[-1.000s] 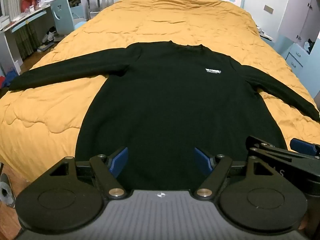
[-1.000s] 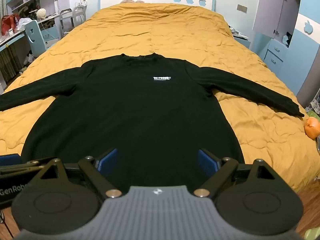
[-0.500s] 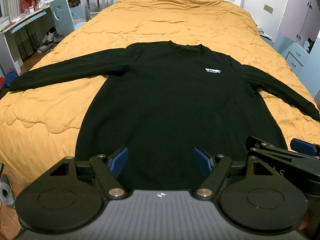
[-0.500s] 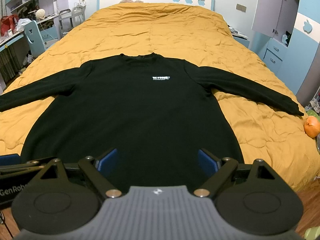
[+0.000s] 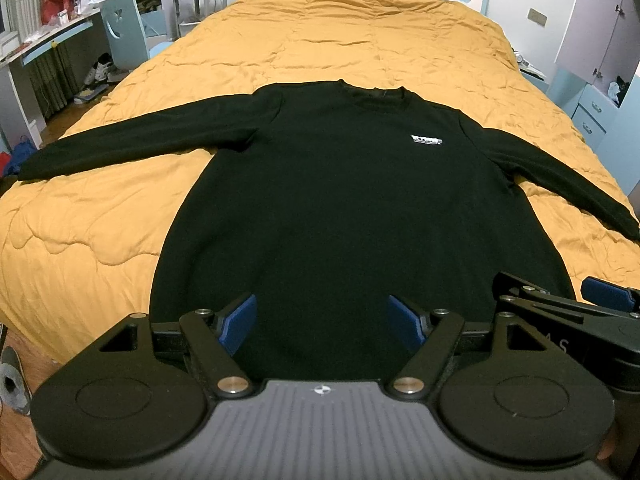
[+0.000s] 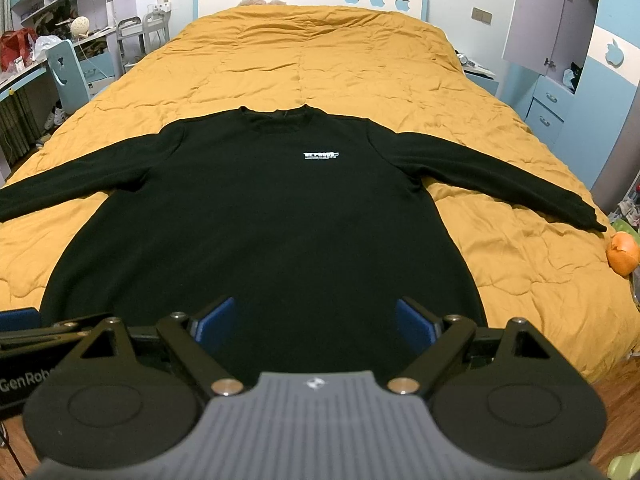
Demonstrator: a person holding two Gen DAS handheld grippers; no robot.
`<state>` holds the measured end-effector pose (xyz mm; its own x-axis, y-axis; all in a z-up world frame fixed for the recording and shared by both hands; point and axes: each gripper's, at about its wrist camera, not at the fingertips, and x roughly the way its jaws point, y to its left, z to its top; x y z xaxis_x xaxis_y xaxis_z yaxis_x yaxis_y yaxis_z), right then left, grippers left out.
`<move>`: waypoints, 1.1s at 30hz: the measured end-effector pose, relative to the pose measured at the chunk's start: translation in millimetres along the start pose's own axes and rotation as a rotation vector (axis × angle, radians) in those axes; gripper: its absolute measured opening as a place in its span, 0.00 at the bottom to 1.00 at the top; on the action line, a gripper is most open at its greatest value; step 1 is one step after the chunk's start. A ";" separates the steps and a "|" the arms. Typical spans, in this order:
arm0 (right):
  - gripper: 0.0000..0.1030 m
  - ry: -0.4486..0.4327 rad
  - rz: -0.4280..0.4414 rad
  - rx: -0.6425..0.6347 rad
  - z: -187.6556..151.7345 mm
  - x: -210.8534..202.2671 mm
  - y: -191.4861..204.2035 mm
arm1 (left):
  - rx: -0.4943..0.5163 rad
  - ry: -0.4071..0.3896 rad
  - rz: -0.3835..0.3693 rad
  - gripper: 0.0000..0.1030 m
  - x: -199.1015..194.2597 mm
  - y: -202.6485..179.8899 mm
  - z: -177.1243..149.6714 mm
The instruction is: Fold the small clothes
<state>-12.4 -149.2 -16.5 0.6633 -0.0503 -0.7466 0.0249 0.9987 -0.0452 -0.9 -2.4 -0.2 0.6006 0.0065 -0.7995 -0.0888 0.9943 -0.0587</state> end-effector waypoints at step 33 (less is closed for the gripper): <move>0.81 -0.005 -0.004 -0.001 0.6 -1.0 -1.6 | 0.001 0.004 0.001 0.84 4.0 1.8 -0.8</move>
<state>-12.7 -150.8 -15.3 0.6672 -0.0544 -0.7429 0.0268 0.9984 -0.0490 0.7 -0.6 -3.9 0.5972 0.0068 -0.8020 -0.0882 0.9945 -0.0572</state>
